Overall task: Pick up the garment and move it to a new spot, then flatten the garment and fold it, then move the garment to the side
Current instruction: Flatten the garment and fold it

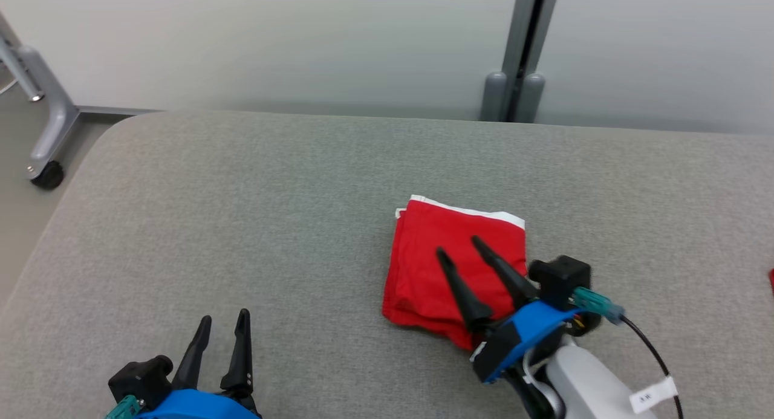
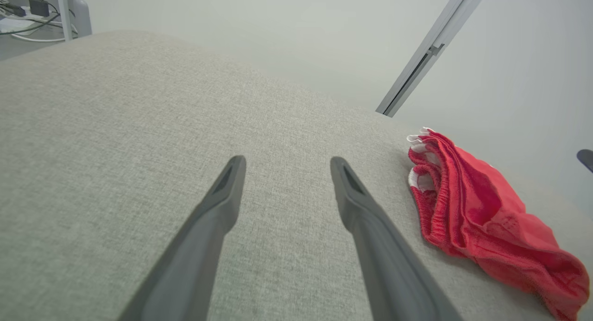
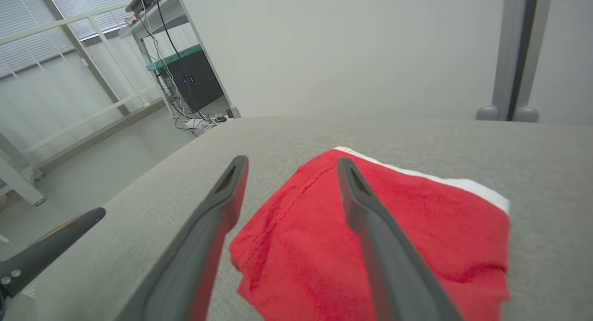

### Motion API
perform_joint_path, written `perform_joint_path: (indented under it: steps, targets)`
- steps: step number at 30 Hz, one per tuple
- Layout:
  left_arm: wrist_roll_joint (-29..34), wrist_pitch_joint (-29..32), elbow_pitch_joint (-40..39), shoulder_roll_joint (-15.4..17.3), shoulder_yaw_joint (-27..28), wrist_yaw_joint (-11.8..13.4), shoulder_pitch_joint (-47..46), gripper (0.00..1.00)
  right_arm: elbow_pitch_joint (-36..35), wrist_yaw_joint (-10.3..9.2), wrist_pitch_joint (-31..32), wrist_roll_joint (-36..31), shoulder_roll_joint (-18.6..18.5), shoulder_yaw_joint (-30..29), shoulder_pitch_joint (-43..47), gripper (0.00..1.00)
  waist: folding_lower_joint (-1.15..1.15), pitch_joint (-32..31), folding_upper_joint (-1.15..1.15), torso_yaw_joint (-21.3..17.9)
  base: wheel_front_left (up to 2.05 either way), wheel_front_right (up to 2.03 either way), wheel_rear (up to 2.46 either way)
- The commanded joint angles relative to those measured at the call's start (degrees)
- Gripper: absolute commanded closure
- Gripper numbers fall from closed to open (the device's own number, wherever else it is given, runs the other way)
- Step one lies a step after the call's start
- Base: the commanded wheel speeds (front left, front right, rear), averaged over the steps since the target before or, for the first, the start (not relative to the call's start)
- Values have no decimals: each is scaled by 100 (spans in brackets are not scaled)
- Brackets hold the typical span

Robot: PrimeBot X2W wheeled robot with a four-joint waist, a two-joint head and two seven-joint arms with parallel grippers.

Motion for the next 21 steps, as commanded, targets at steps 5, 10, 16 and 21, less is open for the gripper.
perform_joint_path:
  steps: [5,10,16,21]
  targets:
    - [510,-11,-99,-53,323,10,29,0,-290,0,-16,-771,-25,-997,539,0,0,-85,0,-257,0,0,0]
    - [1066,-12,-199,-127,506,10,167,0,-584,0,-15,-1350,-22,-1827,1051,0,0,-138,0,-442,0,0,0]
    - [1622,-11,-341,-270,688,10,432,0,-709,0,-16,-1712,-19,-2398,1674,0,0,-254,0,-576,0,0,0]
    - [1995,-12,-468,-387,722,10,636,0,-679,0,-16,-1789,-21,-2571,2002,0,0,-320,0,-654,0,0,0]
